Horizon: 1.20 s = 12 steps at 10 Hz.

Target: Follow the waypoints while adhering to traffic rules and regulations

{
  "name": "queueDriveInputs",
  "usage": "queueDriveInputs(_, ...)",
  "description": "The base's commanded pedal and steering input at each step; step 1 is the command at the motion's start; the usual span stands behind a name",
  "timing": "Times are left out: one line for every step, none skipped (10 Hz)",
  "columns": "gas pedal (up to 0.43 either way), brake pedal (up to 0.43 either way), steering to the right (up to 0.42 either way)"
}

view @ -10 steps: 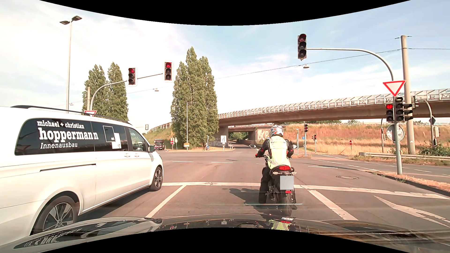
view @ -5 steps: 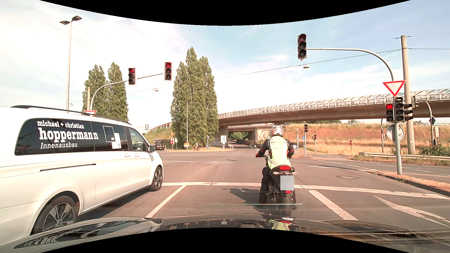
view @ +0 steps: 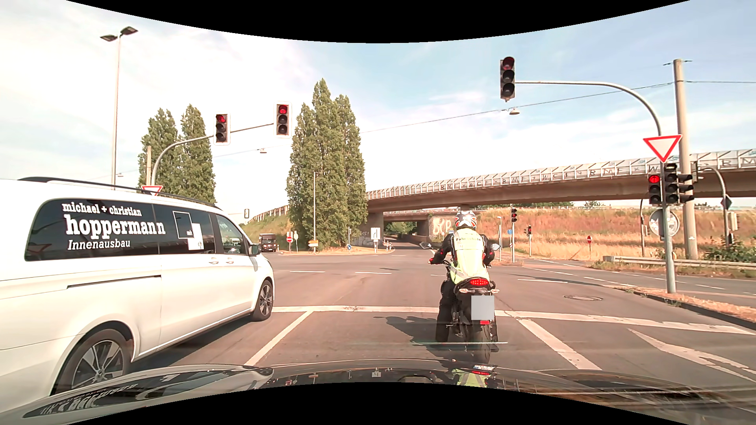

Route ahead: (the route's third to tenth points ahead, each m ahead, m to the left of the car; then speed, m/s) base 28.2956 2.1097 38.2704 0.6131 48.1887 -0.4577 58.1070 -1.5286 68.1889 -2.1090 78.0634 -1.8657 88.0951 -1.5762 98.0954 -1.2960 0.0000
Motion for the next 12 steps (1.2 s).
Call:
queueDriveInputs(0.0,0.0,0.129)
queueDriveInputs(0.0,0.0,0.129)
queueDriveInputs(0.0,0.0,0.129)
queueDriveInputs(0.0,0.0,0.128)
queueDriveInputs(0.0,0.0,0.128)
queueDriveInputs(0.0,0.0,0.128)
queueDriveInputs(0.0,0.0,0.128)
queueDriveInputs(0.0,0.0,0.128)
queueDriveInputs(0.0,0.0,0.128)
queueDriveInputs(0.0,0.0,0.128)
queueDriveInputs(0.0,0.0,0.128)
queueDriveInputs(0.0,0.0,0.128)
